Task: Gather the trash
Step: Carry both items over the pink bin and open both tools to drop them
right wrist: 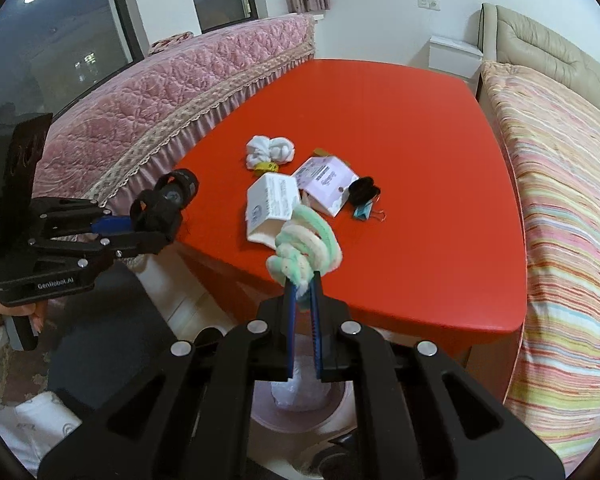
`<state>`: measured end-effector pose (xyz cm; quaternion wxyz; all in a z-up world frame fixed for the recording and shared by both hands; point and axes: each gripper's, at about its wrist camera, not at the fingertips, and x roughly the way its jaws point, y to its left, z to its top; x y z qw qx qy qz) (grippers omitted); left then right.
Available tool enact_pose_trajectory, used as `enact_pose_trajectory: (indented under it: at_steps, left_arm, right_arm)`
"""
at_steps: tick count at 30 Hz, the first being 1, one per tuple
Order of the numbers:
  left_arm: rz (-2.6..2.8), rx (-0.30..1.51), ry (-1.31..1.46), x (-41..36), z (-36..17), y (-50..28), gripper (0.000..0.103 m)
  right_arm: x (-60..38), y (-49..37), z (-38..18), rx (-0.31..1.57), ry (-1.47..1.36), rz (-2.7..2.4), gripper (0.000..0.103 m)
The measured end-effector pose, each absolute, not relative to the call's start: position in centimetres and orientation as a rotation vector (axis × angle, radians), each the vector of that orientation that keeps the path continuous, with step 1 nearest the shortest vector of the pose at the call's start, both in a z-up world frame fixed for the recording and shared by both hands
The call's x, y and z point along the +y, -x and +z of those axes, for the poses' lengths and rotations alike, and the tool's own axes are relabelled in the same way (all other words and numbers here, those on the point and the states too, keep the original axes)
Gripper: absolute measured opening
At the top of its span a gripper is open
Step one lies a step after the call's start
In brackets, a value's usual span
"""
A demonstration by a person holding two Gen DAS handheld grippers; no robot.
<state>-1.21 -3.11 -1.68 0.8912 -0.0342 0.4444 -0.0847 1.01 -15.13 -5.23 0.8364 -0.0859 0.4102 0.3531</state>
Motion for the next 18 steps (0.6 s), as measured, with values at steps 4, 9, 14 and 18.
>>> enact_pose_trajectory:
  at_steps: [4, 9, 14, 18]
  left_arm:
    - [-0.192, 0.940, 0.071, -4.0, -2.5, 2.3, 0.021]
    - [-0.205, 0.956, 0.081, -4.2, -3.2, 3.1, 0.021]
    - [-0.214, 0.963, 0.087, -4.4, -3.4, 3.5, 0.021]
    - [-0.221, 0.961, 0.088, -4.4, -3.3, 3.4, 0.021]
  right_arm:
    - [-15.2, 0.3, -6.3, 0.899, 0.191, 0.763, 0.006]
    - [-15.1, 1.2, -8.2, 0.946, 0.192, 0.781, 0.006]
    - [-14.7, 1.5, -9.4, 0.978, 0.195, 0.806, 0.009]
    - [-14.5, 1.4, -9.9, 0.986, 0.208, 0.790, 0.037]
